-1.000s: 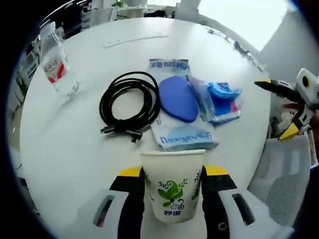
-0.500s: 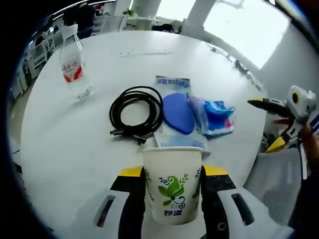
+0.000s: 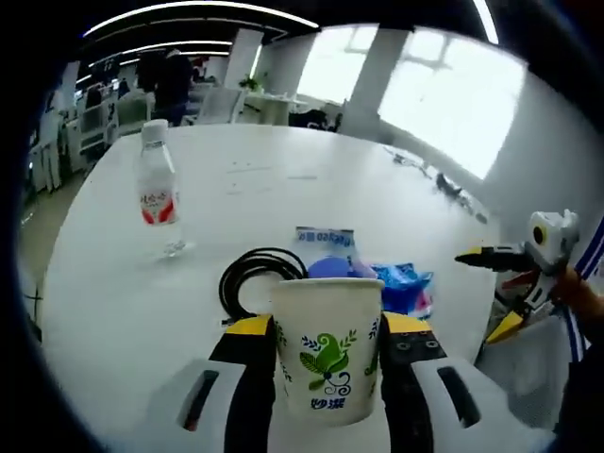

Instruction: Arrange the tabletop items into an orderly group along one side of the table until the central work area is clear of visible clutter.

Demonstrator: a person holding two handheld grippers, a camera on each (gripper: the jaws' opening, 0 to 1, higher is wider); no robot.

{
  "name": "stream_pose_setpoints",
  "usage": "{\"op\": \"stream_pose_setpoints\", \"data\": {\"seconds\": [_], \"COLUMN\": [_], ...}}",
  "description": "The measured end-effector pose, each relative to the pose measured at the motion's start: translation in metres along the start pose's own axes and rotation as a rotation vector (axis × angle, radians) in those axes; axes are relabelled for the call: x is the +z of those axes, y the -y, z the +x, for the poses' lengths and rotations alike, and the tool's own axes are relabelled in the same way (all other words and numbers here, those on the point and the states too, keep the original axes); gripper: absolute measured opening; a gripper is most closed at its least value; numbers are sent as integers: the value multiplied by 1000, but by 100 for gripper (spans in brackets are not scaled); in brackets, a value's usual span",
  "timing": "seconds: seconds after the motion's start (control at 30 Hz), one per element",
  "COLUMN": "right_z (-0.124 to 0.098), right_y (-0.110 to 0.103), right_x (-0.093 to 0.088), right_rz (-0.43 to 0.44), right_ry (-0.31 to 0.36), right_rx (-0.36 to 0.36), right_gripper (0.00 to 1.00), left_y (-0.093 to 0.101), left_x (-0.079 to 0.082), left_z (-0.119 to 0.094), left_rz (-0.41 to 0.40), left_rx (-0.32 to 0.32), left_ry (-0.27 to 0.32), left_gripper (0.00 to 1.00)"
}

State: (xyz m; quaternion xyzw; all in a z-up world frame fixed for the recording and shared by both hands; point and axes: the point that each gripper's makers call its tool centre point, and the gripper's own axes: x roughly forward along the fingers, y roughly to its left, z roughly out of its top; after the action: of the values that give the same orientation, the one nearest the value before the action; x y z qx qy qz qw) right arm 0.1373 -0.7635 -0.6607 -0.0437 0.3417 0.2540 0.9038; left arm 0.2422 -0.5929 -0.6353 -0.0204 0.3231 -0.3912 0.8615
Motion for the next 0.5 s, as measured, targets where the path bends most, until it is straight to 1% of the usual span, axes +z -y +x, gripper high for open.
{"op": "stream_pose_setpoints", "data": {"seconds": [0.03, 0.07, 0.13, 0.23, 0.3, 0.37, 0.5], "right_z": [0, 0, 0, 0, 0, 1, 3], "right_y": [0, 1, 2, 3, 3, 4, 7], "right_x": [0, -1, -1, 0, -1, 1, 3], "right_rz": [-1, -4, -3, 3, -2, -9, 0], "right_ry": [-3, -7, -5, -2, -6, 5, 19], "right_rx": [0, -2, -5, -5, -5, 0, 1], "right_gripper": [99, 99, 99, 99, 99, 100, 100], "left_y": [1, 1, 5, 4, 3, 1, -1], "left_x": [1, 7, 11, 24, 26, 28, 35], "left_z": [0, 1, 1, 3, 4, 7, 12], "left_rz": [12, 31, 30, 26, 12, -10, -15], "left_rx": [3, 10, 2, 10, 11, 8, 22], "left_ry": [7, 45, 70, 147, 157, 164, 197], "left_gripper": [41, 41, 41, 40, 40, 40, 40]}}
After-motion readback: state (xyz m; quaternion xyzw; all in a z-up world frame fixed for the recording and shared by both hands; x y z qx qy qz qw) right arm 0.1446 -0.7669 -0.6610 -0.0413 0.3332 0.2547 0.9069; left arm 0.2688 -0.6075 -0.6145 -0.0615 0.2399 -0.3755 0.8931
